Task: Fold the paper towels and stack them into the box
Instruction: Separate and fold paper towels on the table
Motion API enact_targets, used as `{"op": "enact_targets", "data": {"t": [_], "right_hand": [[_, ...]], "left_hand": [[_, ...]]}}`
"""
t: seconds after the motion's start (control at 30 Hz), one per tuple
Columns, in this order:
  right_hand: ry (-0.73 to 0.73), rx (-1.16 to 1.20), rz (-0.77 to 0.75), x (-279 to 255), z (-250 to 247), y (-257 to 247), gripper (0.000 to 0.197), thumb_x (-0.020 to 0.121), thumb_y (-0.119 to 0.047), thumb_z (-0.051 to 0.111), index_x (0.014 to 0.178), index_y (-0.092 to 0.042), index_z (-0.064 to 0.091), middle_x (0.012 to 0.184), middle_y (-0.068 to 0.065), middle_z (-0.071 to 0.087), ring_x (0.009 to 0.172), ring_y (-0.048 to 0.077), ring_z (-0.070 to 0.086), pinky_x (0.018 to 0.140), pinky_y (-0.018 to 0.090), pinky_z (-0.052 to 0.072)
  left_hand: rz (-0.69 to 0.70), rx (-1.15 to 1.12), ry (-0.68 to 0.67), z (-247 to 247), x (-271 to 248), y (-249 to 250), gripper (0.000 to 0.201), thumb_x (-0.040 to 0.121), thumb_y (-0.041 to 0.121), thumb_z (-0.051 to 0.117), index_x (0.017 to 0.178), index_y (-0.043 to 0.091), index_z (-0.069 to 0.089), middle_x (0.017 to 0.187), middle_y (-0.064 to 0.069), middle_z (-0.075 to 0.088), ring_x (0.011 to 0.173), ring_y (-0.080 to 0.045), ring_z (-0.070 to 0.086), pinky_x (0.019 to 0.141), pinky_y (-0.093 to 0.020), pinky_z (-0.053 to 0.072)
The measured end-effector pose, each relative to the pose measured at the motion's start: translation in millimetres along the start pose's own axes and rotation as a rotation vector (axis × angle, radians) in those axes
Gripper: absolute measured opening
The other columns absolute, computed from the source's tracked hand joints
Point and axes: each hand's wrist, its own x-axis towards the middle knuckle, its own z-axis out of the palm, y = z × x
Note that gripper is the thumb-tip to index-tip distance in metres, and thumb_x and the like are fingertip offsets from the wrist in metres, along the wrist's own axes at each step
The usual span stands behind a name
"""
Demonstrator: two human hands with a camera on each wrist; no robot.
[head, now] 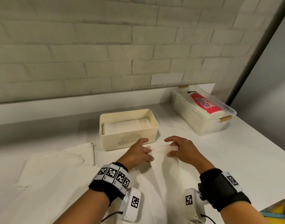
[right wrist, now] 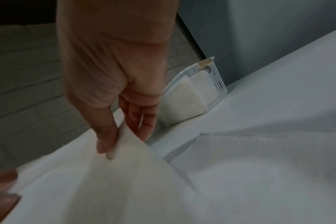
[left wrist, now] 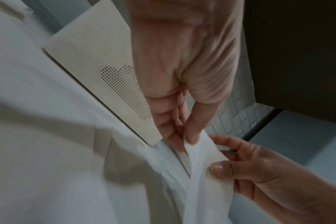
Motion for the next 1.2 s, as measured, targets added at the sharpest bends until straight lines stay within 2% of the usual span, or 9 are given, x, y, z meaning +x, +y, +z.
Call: {"op": "enact_targets", "data": {"t": [0.2,0.3,0.4,0.5,0.57,0.77,0.9,1.0,1.2], "right_hand": [[0.055,0.052,0.04,-2,-9,3,0.045,0.069,-0.009,0.079,0.107,-0.025,0.061,0.086,-0.004,0.054,0.069,0.004,0.05,0.055,0.012,0.039],[0.088,0.089,0.049,-2,-10,5,0.034,0.066,-0.006,0.079,0.088,-0.023,0.059,0.073,-0.005,0.055,0.06,0.011,0.051,0.049,0.016,0.041],[0.12,0.088,0.045,-2,-10,6,0.026,0.067,-0.006,0.079,0.07,-0.021,0.059,0.064,-0.005,0.057,0.055,0.013,0.05,0.046,0.016,0.04],[0.14,0.074,0.048,-4,-11,6,0.023,0.067,-0.008,0.08,0.065,-0.022,0.062,0.062,-0.004,0.06,0.057,0.016,0.053,0.047,0.018,0.044],[0.153,0.082,0.032,-4,-12,5,0.02,0.067,-0.008,0.08,0.066,-0.02,0.065,0.063,-0.002,0.061,0.057,0.015,0.054,0.051,0.019,0.046],[0.148,-0.019,-0.062,-4,-13,2,0.021,0.075,-0.015,0.076,0.096,-0.017,0.074,0.083,-0.005,0.064,0.073,0.003,0.054,0.059,-0.002,0.036],[0.186,-0.022,-0.144,-4,-14,3,0.012,0.076,-0.013,0.075,0.088,-0.015,0.077,0.076,-0.013,0.06,0.075,0.008,0.055,0.062,0.0,0.038],[0.2,0.01,-0.145,-2,-15,6,0.016,0.073,-0.011,0.077,0.088,-0.016,0.077,0.072,-0.018,0.058,0.069,0.003,0.054,0.062,0.003,0.039],[0.178,0.072,-0.1,-1,-19,9,0.02,0.068,-0.009,0.081,0.086,-0.016,0.077,0.074,-0.013,0.062,0.07,0.005,0.058,0.066,0.012,0.047]], "left_hand": [[-0.005,-0.152,0.031,6,1,-2,0.072,0.084,-0.011,0.058,0.144,0.005,0.02,0.091,-0.005,0.062,0.068,-0.01,0.057,0.056,-0.014,0.049],[-0.027,-0.214,0.051,9,4,-5,0.066,0.085,-0.01,0.057,0.141,0.005,0.025,0.083,-0.005,0.059,0.059,-0.011,0.055,0.059,-0.021,0.048],[-0.041,-0.285,0.059,11,7,-8,0.056,0.087,-0.006,0.057,0.136,0.006,0.033,0.09,-0.01,0.057,0.067,-0.018,0.06,0.071,-0.031,0.054],[-0.04,-0.309,0.049,11,7,-7,0.04,0.089,-0.006,0.054,0.126,0.005,0.043,0.086,-0.009,0.055,0.067,-0.017,0.059,0.059,-0.024,0.055],[-0.04,-0.316,0.06,11,7,-6,0.036,0.089,-0.007,0.053,0.122,0.004,0.046,0.08,-0.008,0.053,0.065,-0.016,0.056,0.051,-0.02,0.054],[-0.058,-0.31,0.09,12,11,-8,0.025,0.088,-0.006,0.054,0.108,0.007,0.051,0.075,-0.008,0.053,0.064,-0.015,0.053,0.048,-0.018,0.05],[-0.062,-0.301,0.09,11,13,-9,0.022,0.088,-0.006,0.053,0.106,0.007,0.053,0.074,-0.008,0.052,0.065,-0.016,0.053,0.051,-0.02,0.051],[-0.064,-0.311,0.074,11,13,-8,0.019,0.087,-0.007,0.051,0.1,0.007,0.054,0.078,-0.012,0.052,0.066,-0.019,0.054,0.05,-0.023,0.054],[-0.065,-0.318,0.082,11,14,-5,0.019,0.088,-0.007,0.051,0.101,0.006,0.054,0.074,-0.009,0.052,0.064,-0.016,0.052,0.047,-0.02,0.05]]}}
